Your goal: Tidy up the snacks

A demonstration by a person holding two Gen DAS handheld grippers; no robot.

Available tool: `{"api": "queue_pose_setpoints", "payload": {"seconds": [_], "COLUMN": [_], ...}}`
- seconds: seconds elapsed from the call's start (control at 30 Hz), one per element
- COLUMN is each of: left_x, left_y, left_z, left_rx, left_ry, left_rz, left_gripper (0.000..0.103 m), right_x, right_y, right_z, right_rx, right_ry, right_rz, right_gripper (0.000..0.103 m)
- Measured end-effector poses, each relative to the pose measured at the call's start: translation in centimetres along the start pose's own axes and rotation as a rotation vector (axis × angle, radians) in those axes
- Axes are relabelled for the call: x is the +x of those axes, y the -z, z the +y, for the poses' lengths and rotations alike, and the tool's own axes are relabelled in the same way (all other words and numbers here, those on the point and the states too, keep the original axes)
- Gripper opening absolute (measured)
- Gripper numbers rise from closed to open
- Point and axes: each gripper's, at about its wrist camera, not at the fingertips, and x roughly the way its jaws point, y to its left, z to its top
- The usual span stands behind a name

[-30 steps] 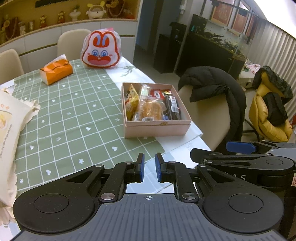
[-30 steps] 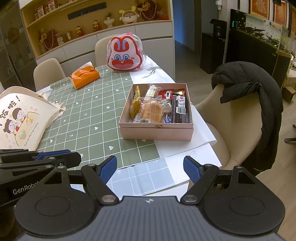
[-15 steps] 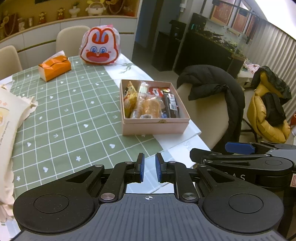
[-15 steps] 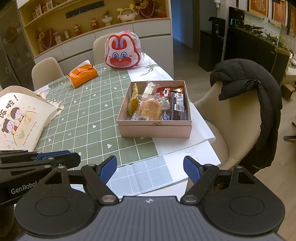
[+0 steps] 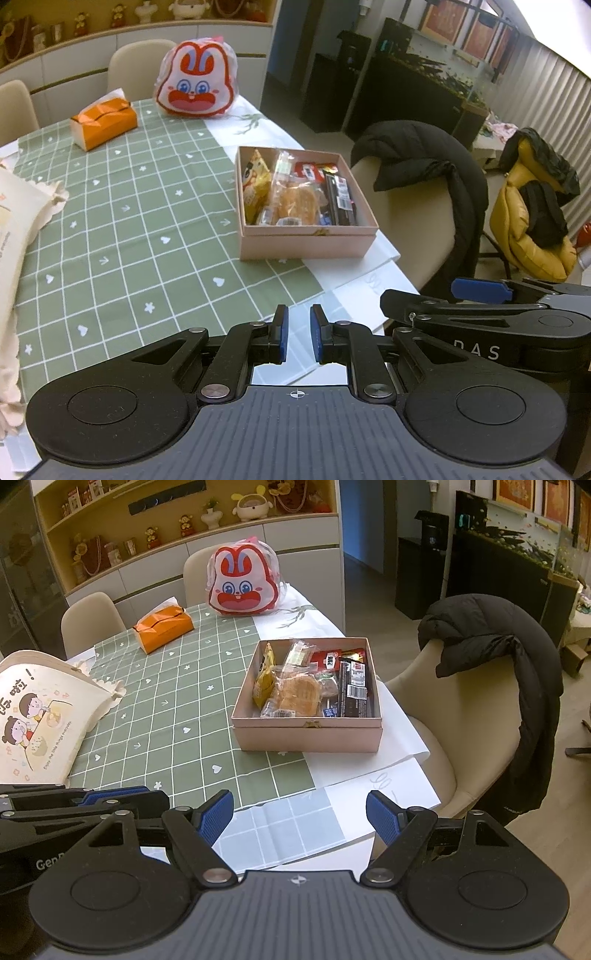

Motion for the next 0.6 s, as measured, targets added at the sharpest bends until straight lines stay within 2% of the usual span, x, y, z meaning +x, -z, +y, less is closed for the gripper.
{"api": "queue_pose_setpoints", "payload": {"seconds": [0.3, 0.4, 0.6], "left_x": [0.7, 1.2, 2.7], "left_y": [0.1, 0.2, 0.1], "left_z": [0.0, 0.2, 3.1], "left_rx": [0.017, 0.01, -0.11], "left_ry": [-0.001, -0.024, -0.05], "left_rz": [-0.01, -0.008, 0.024], "left_gripper": [0.017, 0.017, 0.017], "right_x": [0.6, 1.2, 4.0], "right_y": [-0.3, -0.6, -1.4], "right_z": [-0.1, -0.2, -0.5], "right_rx": [0.001, 0.002, -0.005], "right_ry": [0.006, 0.01, 0.02], "right_rz": [0.013, 0.023, 0.067], "right_gripper": [0.08, 0.08, 0.08]}}
